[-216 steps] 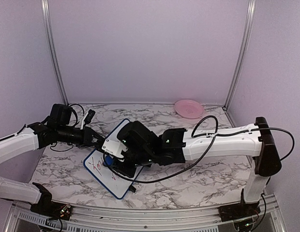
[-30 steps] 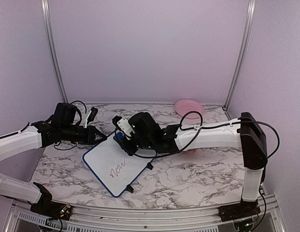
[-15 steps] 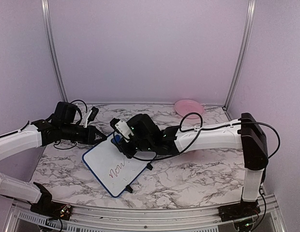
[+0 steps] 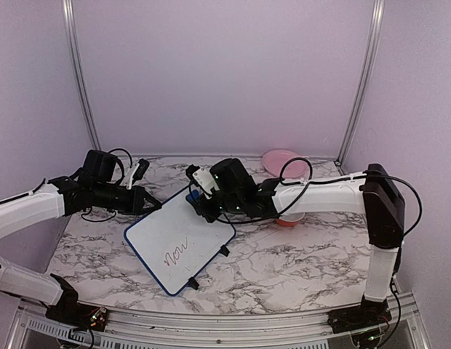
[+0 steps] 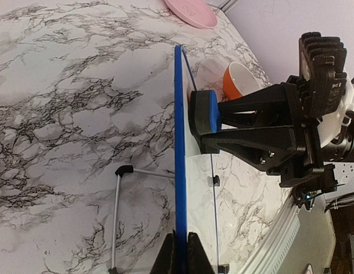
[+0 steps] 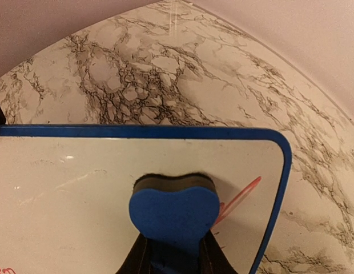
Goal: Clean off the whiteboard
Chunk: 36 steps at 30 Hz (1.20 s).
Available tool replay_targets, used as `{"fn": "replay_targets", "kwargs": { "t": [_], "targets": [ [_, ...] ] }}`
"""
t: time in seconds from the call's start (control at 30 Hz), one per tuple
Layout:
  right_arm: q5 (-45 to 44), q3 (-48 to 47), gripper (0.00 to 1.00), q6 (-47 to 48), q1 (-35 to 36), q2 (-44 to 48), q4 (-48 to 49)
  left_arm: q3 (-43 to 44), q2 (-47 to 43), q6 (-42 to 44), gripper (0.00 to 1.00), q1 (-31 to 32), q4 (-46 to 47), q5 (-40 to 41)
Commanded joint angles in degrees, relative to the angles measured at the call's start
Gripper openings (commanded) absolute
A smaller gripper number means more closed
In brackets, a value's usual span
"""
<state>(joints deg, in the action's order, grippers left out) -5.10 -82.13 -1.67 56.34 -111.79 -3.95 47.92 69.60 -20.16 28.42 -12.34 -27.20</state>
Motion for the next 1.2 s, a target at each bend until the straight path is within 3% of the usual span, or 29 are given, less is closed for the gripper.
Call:
{"fn": "replay_targets", "kwargs": {
  "t": [0.0, 0.33, 0.63, 1.17],
  "targets": [
    [-0.58, 1.49, 0.00, 0.54, 0.61, 0.69, -2.18, 2.39, 1.31, 0.70, 0.08, -0.67, -3.44, -3.32],
    [-0.83, 0.74, 0.00, 1.28, 6.67, 2.07, -1.68, 4.09, 2.61, 0.88, 0.16, -0.94, -6.46, -4.66],
    [-2.08, -0.81, 0.00, 0.62, 9.10, 0.55, -1.87, 4.20, 2.94, 0.96, 0.00, -1.00, -6.47, -4.87],
    [-7.19, 2.78, 0.00, 4.25, -2.17, -0.52, -0.46, 3.67, 3.01, 1.79, 0.00, -0.95, -6.04, -3.29]
  ]
}}
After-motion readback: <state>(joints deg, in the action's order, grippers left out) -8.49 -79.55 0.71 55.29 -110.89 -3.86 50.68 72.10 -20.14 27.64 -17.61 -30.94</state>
